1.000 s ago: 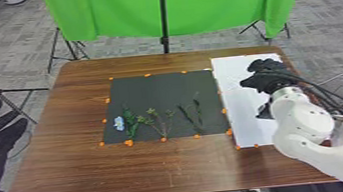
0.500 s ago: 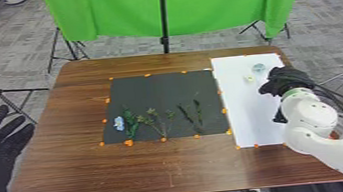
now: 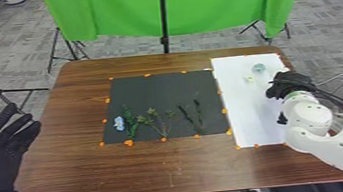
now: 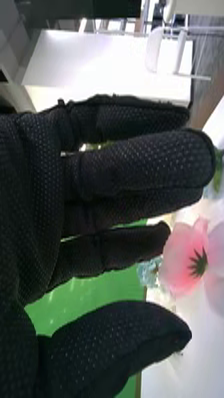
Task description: Arrange flowers
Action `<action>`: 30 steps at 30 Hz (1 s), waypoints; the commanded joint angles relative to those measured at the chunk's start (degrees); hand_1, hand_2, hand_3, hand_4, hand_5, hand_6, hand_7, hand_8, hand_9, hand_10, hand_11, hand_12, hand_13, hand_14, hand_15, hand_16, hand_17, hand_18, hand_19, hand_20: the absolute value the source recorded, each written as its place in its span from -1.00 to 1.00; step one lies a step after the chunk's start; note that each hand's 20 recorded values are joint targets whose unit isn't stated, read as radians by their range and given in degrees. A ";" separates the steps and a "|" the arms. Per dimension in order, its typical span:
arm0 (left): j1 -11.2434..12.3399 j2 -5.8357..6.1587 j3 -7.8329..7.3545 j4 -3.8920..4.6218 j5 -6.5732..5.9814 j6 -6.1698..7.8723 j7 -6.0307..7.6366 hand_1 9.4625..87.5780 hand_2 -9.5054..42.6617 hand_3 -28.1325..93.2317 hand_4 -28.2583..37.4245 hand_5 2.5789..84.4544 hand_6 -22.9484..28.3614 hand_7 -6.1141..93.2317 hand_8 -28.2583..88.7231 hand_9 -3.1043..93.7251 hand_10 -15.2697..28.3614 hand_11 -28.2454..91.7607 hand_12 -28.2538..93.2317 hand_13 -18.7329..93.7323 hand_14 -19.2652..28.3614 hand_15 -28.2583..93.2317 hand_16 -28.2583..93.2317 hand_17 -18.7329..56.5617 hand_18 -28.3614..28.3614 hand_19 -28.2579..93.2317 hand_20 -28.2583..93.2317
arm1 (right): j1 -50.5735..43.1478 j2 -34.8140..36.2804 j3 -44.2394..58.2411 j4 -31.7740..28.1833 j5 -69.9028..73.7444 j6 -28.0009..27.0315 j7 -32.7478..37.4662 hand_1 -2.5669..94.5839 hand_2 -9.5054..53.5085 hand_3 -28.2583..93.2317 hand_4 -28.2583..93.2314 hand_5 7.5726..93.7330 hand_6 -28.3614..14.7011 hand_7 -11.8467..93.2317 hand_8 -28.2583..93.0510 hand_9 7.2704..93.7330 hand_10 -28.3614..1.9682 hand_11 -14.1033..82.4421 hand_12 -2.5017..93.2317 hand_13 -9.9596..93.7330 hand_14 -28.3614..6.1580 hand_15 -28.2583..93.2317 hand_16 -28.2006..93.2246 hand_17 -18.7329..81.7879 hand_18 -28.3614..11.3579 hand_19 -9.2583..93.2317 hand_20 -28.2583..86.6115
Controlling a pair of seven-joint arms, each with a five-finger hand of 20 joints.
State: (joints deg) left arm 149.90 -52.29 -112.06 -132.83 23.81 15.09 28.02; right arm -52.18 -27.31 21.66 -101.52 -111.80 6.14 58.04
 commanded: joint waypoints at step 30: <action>-0.15 -1.32 2.54 1.16 -0.04 -1.20 -0.80 -0.70 -0.35 0.74 -0.96 -0.21 0.21 -0.63 -0.66 -0.28 0.56 -0.06 -0.35 -0.27 0.92 0.44 -0.72 -0.79 0.78 0.34 -0.23 | 7.77 -2.99 -12.61 6.07 -8.43 10.53 0.02 0.19 -1.00 0.58 -1.00 0.74 0.50 -0.39 -0.52 0.96 0.45 -0.46 -0.32 0.80 0.42 0.32 -0.21 0.07 -0.45 0.78 -0.30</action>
State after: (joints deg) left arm 149.07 -53.17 -110.06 -132.02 23.81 14.40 27.38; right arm -45.42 -30.35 11.23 -96.26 -115.96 11.29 57.41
